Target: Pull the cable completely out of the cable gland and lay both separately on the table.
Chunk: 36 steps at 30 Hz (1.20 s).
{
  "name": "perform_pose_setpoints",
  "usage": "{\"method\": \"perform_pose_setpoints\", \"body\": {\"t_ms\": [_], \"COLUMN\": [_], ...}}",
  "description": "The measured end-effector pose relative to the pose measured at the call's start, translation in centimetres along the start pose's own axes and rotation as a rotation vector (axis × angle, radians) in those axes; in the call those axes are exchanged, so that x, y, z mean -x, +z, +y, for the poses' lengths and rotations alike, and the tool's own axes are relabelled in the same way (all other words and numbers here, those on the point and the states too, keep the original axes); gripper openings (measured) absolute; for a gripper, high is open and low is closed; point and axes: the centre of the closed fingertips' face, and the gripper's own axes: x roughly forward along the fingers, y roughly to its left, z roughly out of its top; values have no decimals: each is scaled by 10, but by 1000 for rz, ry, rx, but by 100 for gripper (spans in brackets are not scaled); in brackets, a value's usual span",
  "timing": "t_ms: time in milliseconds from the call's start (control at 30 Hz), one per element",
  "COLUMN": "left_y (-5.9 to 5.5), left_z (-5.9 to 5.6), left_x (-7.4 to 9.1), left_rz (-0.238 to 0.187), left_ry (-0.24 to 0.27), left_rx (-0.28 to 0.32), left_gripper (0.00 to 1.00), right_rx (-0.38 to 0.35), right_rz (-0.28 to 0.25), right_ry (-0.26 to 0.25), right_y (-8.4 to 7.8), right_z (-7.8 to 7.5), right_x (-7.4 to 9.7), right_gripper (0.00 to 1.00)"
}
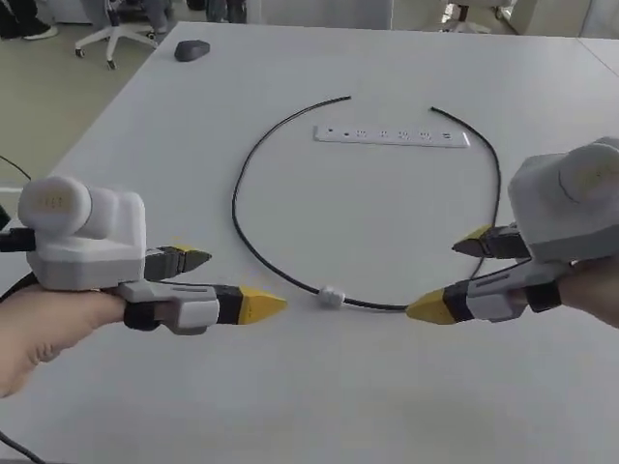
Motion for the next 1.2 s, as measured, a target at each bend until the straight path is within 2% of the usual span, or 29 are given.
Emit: {"method": "perform_pose_setpoints", "body": {"t_ms": [167, 233, 267, 300, 367, 433, 533, 600, 633, 767, 867, 967, 1100, 1133, 1200], "left_y": [3, 6, 7, 8, 7, 5, 6, 10, 10, 9, 11, 10, 10, 10, 9], "left_z": [1, 2, 2, 2, 3, 4, 5, 7, 8, 9, 12, 10, 9, 9, 10], "left_x": [2, 3, 3, 3, 3, 3, 4, 5, 5, 5, 6, 5, 4, 4, 4], "left_rz": [-20, -32, -37, -39, -32, -27, -38, -69, -71, -67, -78, -71, -74, -71, -64], "left_ry": [-2, -5, -6, -6, -8, -7, -8, -4, -3, 1, 26, 11, 3, 1, -1], "left_rx": [13, 23, 29, 31, 30, 29, 50, 62, 59, 54, 9, 30, 19, 19, 22], "left_gripper": [81, 79, 78, 78, 76, 77, 77, 77, 77, 74, 71, 70, 78, 77, 75], "right_rx": [42, 41, 24, 18, 67, 70, 76, 82, 87, 107, 114, 120, 130, 158, 167], "right_rz": [6, 4, 2, 7, 16, 21, 32, 49, 49, 57, 67, 57, 64, 71, 79], "right_ry": [42, 60, 103, 102, 109, 117, 144, 159, 160, 165, 166, 161, 177, 169, 169], "right_y": [7, 11, 13, 14, 16, 17, 17, 14, 14, 12, 10, 11, 11, 10, 9], "right_z": [7, 9, 16, 15, 17, 19, 24, 27, 27, 27, 24, 23, 26, 25, 25], "right_x": [-16, -23, -28, -31, -39, -44, -54, -58, -59, -66, -72, -79, -86, -88, -92], "right_gripper": [53, 49, 49, 47, 41, 36, 35, 32, 31, 27, 24, 24, 22, 22, 21]}}
